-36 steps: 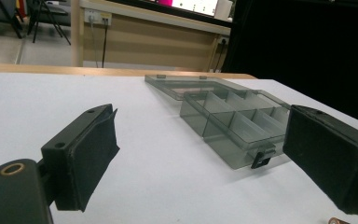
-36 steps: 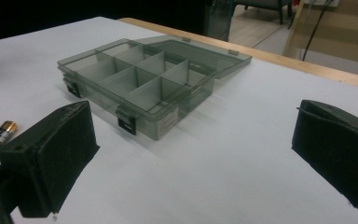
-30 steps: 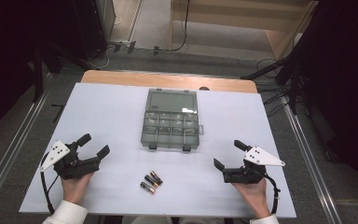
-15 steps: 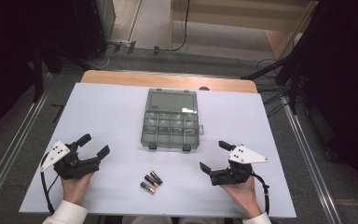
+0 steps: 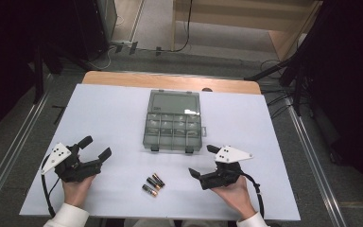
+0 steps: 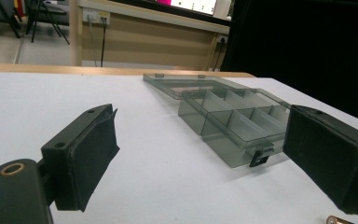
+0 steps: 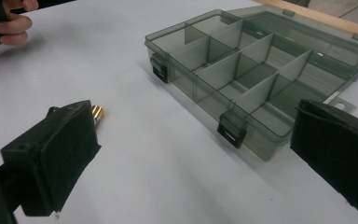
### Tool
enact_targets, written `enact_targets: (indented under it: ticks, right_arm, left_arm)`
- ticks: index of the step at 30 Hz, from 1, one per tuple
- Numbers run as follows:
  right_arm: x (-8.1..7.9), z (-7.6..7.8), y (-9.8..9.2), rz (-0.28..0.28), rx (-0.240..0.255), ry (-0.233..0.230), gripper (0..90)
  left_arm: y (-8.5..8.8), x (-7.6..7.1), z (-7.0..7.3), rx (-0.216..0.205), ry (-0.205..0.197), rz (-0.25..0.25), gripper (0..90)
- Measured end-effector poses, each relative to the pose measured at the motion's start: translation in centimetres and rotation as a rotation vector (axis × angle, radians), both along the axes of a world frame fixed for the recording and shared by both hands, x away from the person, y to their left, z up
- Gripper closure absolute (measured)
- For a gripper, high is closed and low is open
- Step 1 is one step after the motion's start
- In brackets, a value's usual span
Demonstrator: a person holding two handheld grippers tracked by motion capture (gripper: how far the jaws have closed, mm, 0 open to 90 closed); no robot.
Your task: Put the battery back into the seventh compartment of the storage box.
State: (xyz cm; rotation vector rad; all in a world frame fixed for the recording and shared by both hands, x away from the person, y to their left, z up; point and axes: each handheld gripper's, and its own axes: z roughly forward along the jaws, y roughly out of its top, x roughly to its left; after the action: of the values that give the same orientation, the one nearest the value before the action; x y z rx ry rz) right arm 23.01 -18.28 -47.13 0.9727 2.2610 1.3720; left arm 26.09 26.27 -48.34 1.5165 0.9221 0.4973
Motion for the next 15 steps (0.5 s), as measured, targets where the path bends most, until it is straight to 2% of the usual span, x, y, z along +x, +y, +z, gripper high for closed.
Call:
enact_targets:
  ticks: [10,15]
  right_arm:
    - [0.9,0.1,2.5,0.048,-0.052,0.054,1.1]
    - [1.5,0.2,4.2,0.090,-0.076,0.130,3.5]
  left_arm:
    - [0.0,0.0,0.0,-0.004,-0.001,-0.005,9.6]
    - [0.0,0.0,0.0,-0.005,-0.003,-0.007,9.6]
